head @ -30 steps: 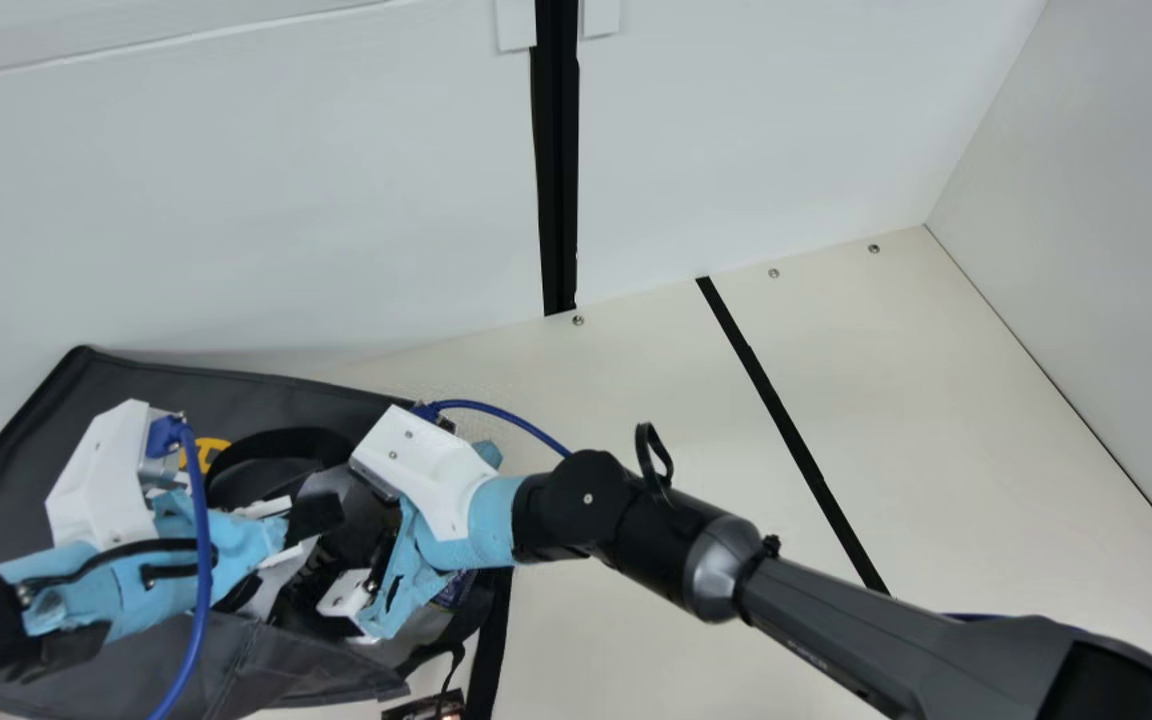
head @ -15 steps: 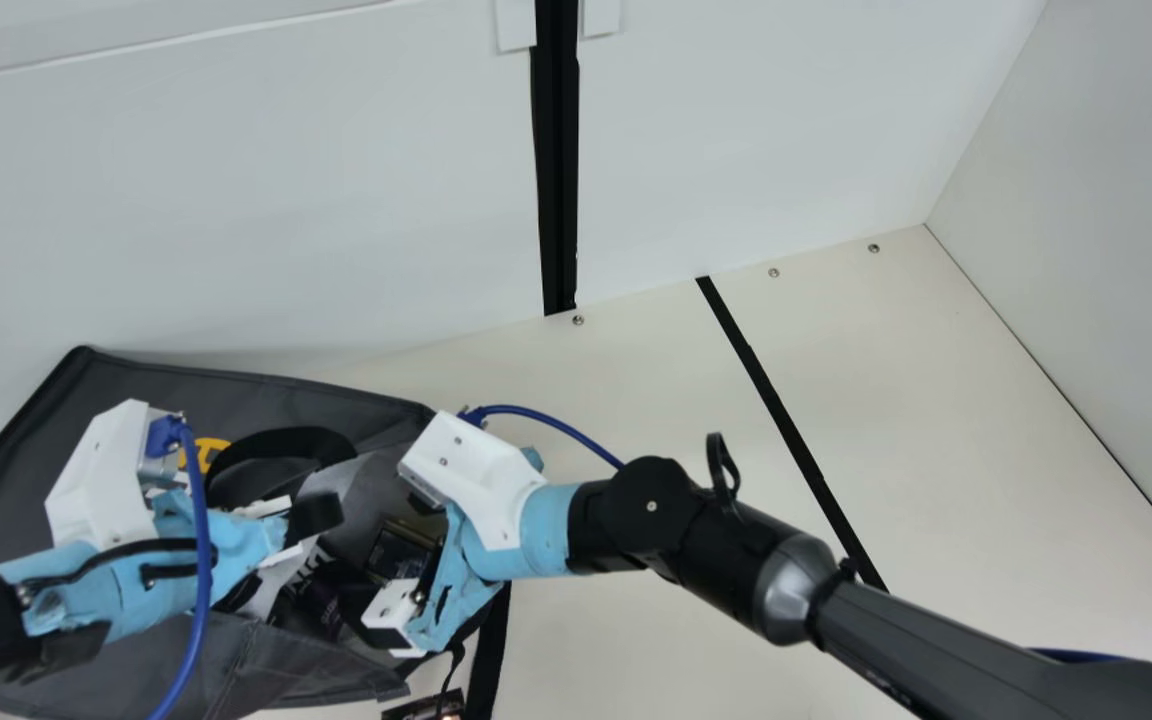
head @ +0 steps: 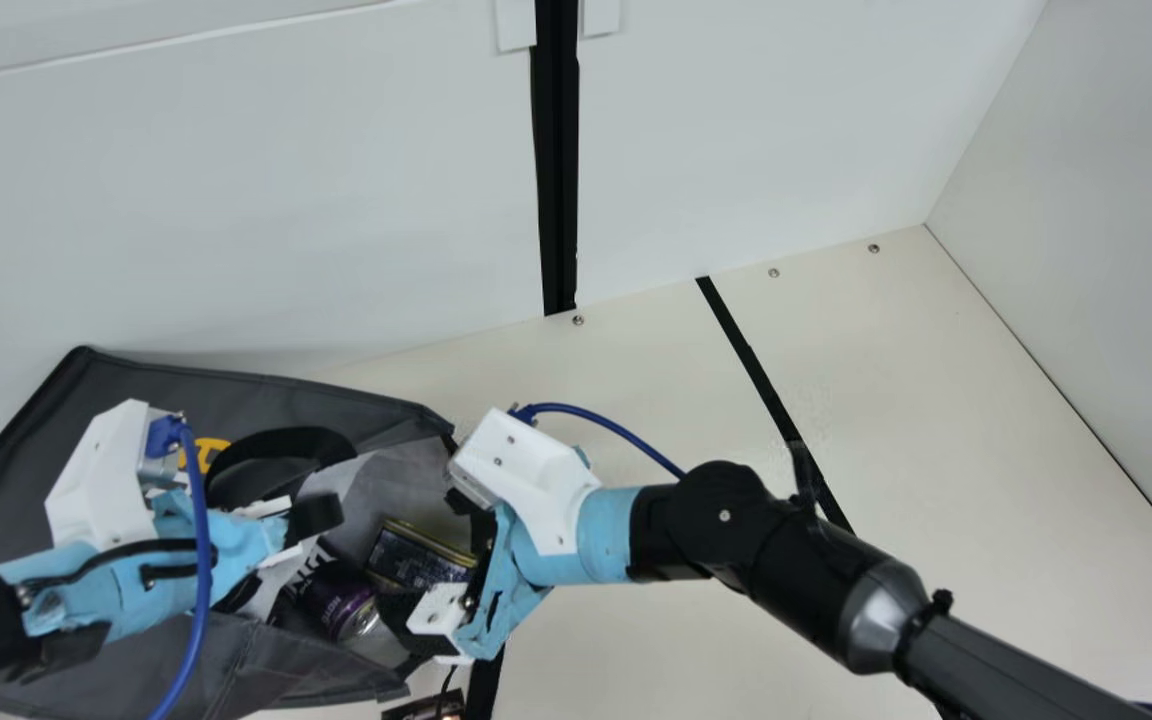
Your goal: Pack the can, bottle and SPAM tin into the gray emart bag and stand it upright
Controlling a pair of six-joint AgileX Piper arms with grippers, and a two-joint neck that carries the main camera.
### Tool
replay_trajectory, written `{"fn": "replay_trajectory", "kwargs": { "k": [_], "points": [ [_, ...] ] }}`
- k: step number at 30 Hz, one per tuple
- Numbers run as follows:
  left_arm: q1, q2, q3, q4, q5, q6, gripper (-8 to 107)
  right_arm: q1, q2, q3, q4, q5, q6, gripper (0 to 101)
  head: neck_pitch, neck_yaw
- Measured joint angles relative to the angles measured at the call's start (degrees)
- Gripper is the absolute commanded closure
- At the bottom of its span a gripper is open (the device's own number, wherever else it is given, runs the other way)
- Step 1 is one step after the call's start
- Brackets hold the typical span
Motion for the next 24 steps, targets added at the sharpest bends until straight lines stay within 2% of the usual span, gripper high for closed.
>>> {"fn": "replay_trajectory", "kwargs": {
  "k": [11,24],
  "points": [
    [0.0,0.0,0.0,0.0,0.0,0.0,107,-5.2,-6.3,2.4,-3.1,5.5,0.6,6,0.0,-0.1],
    [0.0,0.0,0.0,0.0,0.0,0.0,107,-14.0,-13.6,3.1,-7.0,14.3,-0.5,6,0.0,0.0]
  ]
}}
